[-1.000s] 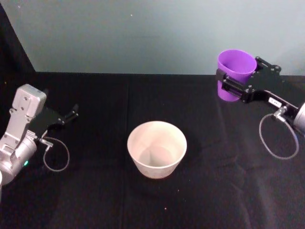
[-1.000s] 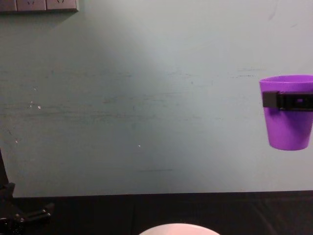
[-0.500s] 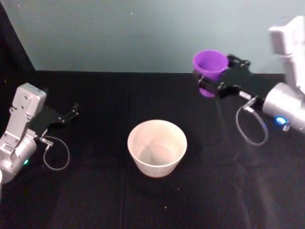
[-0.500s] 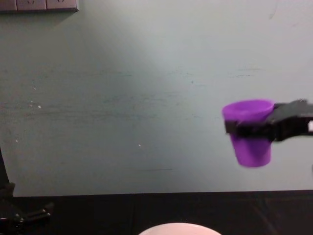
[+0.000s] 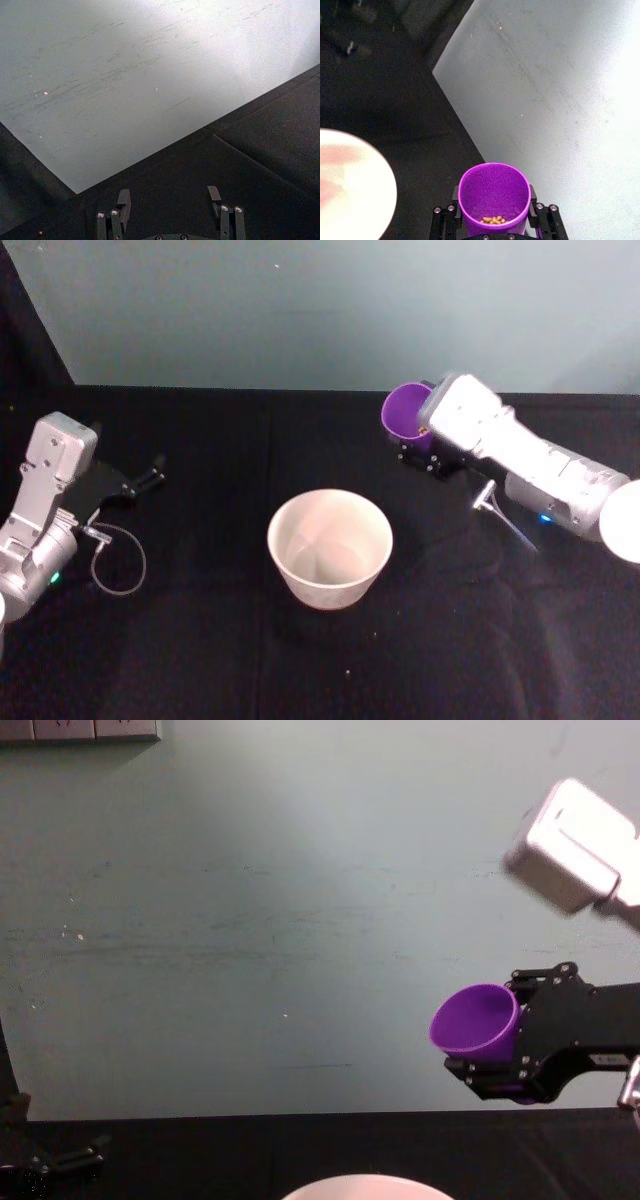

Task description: Pick up the cup and pour the mung beans from the cup into the bowl.

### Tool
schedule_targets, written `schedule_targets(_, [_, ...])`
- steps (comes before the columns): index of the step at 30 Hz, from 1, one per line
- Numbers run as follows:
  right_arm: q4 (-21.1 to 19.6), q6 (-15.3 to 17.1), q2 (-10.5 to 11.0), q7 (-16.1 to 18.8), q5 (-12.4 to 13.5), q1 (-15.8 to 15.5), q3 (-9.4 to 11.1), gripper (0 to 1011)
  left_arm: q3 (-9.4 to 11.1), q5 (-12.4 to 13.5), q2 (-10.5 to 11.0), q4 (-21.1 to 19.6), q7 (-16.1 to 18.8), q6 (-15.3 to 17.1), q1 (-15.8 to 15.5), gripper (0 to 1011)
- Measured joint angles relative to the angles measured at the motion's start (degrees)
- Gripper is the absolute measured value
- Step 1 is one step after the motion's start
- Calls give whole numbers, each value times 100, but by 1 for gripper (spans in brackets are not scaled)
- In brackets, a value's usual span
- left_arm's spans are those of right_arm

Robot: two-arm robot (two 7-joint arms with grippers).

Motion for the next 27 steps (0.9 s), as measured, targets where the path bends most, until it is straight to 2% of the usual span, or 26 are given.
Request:
schedule_targets(1, [-42,42,26,-66,-265,22,-108,726,0,0,0,0,0,0,0,1000])
schedule_targets(2, [-64,59,39,-90,-389,35,-163,726,0,0,0,0,0,0,0,1000])
schedule_targets(3, [-100,91,60,-128,-617,56,-263,726,0,0,0,0,0,0,0,1000])
schedule_targets(6, [-158,141,92,-199,-993,88,-411,726,0,0,0,0,0,0,0,1000])
schedule_targets(7, [-202,174,111,-250,-1238,107,-506,726,0,0,0,0,0,0,0,1000])
schedule_targets(9, [-241,196,124,-287,-1437,124,-585,726,0,0,0,0,0,0,0,1000])
schedule_targets(10, [-276,223,139,-320,-1664,144,-673,726,0,0,0,0,0,0,0,1000])
schedule_targets(12, [-308,240,155,-352,-1882,170,-760,726,0,0,0,0,0,0,0,1000])
schedule_targets(13, [-336,258,172,-384,-2098,189,-845,726,0,0,0,0,0,0,0,1000])
schedule_targets(15, [-360,271,183,-401,-2266,201,-911,726,0,0,0,0,0,0,0,1000])
schedule_targets(16, [-374,275,187,-423,-2430,214,-970,726,0,0,0,0,0,0,0,1000])
schedule_targets(19, [-392,284,188,-434,-2632,224,-1042,726,0,0,0,0,0,0,0,1000])
schedule_targets(20, [-399,287,183,-434,-2789,228,-1094,726,0,0,0,0,0,0,0,1000])
schedule_targets(25, [-395,285,170,-423,-2994,233,-1159,726,0,0,0,0,0,0,0,1000])
schedule_targets(27, [-377,286,164,-430,-3228,249,-1245,726,0,0,0,0,0,0,0,1000])
